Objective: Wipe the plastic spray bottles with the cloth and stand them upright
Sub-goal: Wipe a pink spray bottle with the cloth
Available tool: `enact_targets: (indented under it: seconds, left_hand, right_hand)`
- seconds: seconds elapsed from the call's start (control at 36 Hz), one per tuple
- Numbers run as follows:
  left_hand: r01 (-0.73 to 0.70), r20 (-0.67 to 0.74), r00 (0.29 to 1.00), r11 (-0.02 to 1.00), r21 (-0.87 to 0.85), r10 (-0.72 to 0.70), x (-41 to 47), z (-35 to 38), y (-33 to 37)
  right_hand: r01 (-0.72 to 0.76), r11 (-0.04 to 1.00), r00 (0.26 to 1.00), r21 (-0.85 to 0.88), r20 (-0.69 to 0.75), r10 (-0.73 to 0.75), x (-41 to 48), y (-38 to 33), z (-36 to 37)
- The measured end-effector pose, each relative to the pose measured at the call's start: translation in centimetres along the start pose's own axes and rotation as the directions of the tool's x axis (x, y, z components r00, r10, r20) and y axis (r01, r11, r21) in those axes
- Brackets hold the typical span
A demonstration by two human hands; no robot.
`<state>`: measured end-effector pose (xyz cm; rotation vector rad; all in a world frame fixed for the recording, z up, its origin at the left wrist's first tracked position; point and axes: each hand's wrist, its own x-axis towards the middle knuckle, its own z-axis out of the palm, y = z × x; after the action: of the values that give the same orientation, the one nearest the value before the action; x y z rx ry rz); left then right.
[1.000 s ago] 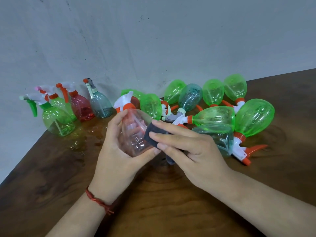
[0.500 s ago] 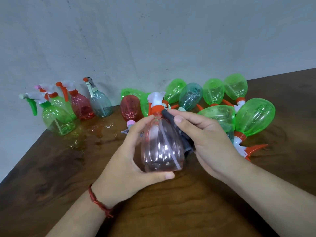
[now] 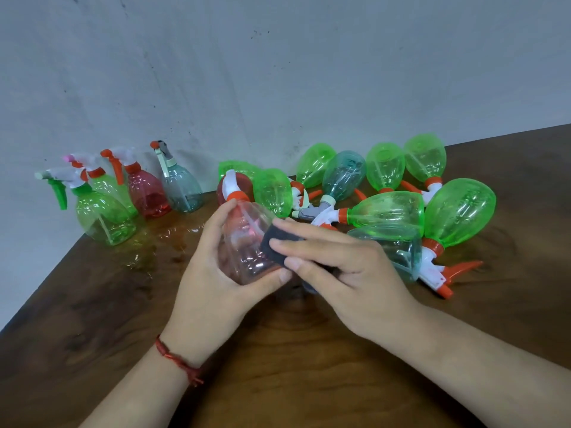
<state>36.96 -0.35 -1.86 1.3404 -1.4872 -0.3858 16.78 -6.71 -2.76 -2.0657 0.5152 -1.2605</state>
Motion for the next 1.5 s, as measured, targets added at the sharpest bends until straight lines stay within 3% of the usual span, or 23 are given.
enact_targets:
  seconds: [0.14,0.33,0.47,0.53,0.58,0.69,0.78,0.92,1.08,1.19,1.31,1.39,1.5]
  left_hand:
    - [0.024,-0.006,1.000,0.999,0.034,-0.023,0.0,0.3,0.1]
    - [-0.021,0.101,0.995,0.999,0.049,0.016,-0.5,0.3,0.0]
    - [-0.093,0.232,0.969,0.995,0.038,0.081,-0.9,0.8,0.6]
    - [-0.114,0.253,0.961,0.993,-0.006,0.112,-1.1,0.7,1.0]
    - [-0.119,0.263,0.957,0.992,-0.044,0.126,-1.0,0.7,1.1]
    - [-0.127,0.302,0.946,0.992,0.005,0.119,-0.8,0.7,0.9]
    - [-0.195,0.273,0.949,0.974,0.113,0.158,-0.8,0.7,0.8]
    - [-0.271,0.241,0.943,0.951,0.150,0.231,-0.9,0.9,1.3]
    - [-0.137,0.093,0.987,0.986,0.092,0.129,-0.9,0.6,1.3]
    - [-0.046,-0.005,0.999,0.998,0.046,0.046,-0.4,0.1,0.5]
    - [-0.023,-0.028,0.999,0.994,0.109,0.026,-0.1,0.0,0.2]
    - [-0.021,-0.039,0.999,0.989,0.145,0.027,-0.2,0.1,0.3]
    - [-0.043,0.017,0.999,0.982,0.184,0.041,-0.3,0.0,0.4]
  right_hand:
    - [0.044,0.998,0.999,-0.054,0.015,-0.043,-0.1,0.3,-0.2]
    - [-0.284,0.922,0.954,0.263,-0.019,0.300,0.9,-0.1,-0.3]
    - [-0.464,0.716,0.852,0.521,0.043,0.521,1.8,-0.4,-1.1]
    - [-0.504,0.586,0.813,0.634,0.119,0.570,2.1,-0.8,-1.5]
    - [-0.510,0.528,0.805,0.679,0.159,0.572,2.2,-1.0,-1.9]
    - [-0.458,0.586,0.830,0.668,0.084,0.552,2.1,-1.1,-1.9]
    - [-0.420,0.659,0.854,0.624,0.025,0.520,1.9,-0.9,-1.6]
    - [-0.355,0.745,0.899,0.565,-0.013,0.438,1.7,-1.1,-1.2]
    - [-0.244,0.881,0.956,0.405,-0.051,0.288,1.1,-1.0,-0.8]
    - [-0.121,0.976,0.991,0.179,-0.027,0.128,0.4,-1.0,-0.5]
    - [-0.015,1.000,1.000,0.002,-0.024,0.015,0.0,-0.4,0.0]
    - [-0.019,1.000,1.000,-0.022,-0.019,0.019,0.1,-0.4,0.0]
    - [-0.189,0.970,0.982,0.150,0.019,0.189,0.6,-0.6,-0.2]
